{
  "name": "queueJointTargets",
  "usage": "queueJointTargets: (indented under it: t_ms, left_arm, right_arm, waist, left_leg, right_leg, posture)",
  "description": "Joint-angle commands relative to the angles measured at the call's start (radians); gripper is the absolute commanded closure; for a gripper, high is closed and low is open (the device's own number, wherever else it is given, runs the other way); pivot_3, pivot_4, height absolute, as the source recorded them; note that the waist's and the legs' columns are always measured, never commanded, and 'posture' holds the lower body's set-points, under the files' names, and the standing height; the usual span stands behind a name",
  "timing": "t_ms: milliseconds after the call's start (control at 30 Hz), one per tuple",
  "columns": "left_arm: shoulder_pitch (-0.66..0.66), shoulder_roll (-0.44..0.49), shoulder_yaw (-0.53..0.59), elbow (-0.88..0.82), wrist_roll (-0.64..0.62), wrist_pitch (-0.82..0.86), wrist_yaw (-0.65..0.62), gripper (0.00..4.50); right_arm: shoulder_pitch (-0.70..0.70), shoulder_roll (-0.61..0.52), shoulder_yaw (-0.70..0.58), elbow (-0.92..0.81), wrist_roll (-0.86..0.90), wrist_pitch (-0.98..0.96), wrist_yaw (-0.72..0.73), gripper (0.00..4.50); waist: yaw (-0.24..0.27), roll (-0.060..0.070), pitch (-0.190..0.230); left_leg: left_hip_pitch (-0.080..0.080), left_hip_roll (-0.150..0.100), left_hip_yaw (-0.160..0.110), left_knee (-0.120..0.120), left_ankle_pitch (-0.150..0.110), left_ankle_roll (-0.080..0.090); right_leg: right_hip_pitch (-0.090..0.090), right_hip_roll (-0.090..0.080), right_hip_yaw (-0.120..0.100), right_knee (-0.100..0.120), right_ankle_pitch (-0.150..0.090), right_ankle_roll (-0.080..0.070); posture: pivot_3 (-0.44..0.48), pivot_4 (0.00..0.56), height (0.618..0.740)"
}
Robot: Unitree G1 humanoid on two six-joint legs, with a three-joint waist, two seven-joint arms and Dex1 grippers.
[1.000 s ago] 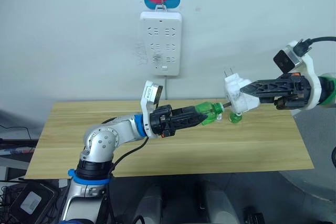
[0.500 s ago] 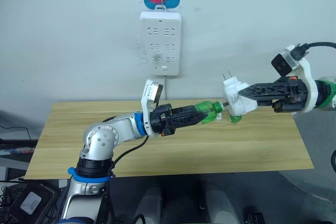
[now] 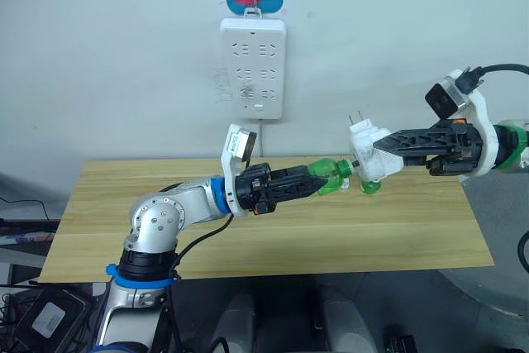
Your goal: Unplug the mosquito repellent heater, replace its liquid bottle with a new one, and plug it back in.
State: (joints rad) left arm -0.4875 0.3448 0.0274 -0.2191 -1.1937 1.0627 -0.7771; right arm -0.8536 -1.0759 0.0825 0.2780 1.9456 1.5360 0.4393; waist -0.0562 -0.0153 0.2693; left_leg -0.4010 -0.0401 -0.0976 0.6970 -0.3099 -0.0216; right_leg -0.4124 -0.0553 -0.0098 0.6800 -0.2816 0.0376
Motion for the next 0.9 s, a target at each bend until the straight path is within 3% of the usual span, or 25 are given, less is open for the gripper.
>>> queueJointTargets:
  t_ms: [33, 733, 867, 900]
  left_arm:
    - [-0.013, -0.016, -0.012, -0.026, -0.003, -0.015, -0.018, 2.28]
    - [-0.019, -0.078, -0.048, -0.031, 0.060, -0.064, -0.002, 2.28]
    - [-0.015, -0.070, -0.045, -0.030, 0.065, -0.060, -0.012, 2.28]
    - [-0.014, -0.068, -0.043, -0.028, 0.065, -0.060, -0.012, 2.28]
  right_arm:
    - [-0.017, 0.000, -0.010, -0.037, 0.027, 0.000, 0.030, 1.53]
    - [-0.006, 0.010, 0.005, -0.191, 0.027, -0.069, 0.016, 1.53]
    - [0.043, -0.002, -0.002, -0.221, 0.027, -0.093, -0.010, 0.21]
    - [0.060, -0.010, -0.006, -0.226, 0.027, -0.096, -0.010, 0.05]
  waist:
    - [0.000, 0.000, 0.000]
    - [0.000, 0.000, 0.000]
    - [0.001, 0.000, 0.000]
    - [0.001, 0.000, 0.000]
  left_leg:
    - [0.000, 0.000, 0.000, 0.000, 0.000, 0.000]
    - [0.000, 0.000, 0.000, 0.000, 0.001, -0.002]
    - [0.000, 0.000, 0.000, 0.000, 0.001, -0.002]
    - [0.000, 0.000, -0.001, 0.000, 0.001, -0.002]
  right_leg:
    - [0.000, 0.000, 0.000, 0.000, 0.000, 0.000]
    - [0.000, 0.000, 0.000, 0.000, 0.000, 0.000]
    - [0.000, 0.000, 0.000, 0.000, 0.000, 0.000]
    - [0.000, 0.000, 0.000, 0.000, 0.000, 0.000]
  posture:
    - [-0.131, 0.268, 0.740]
    - [-0.135, 0.244, 0.740]
    - [-0.134, 0.244, 0.740]
    - [-0.133, 0.246, 0.740]
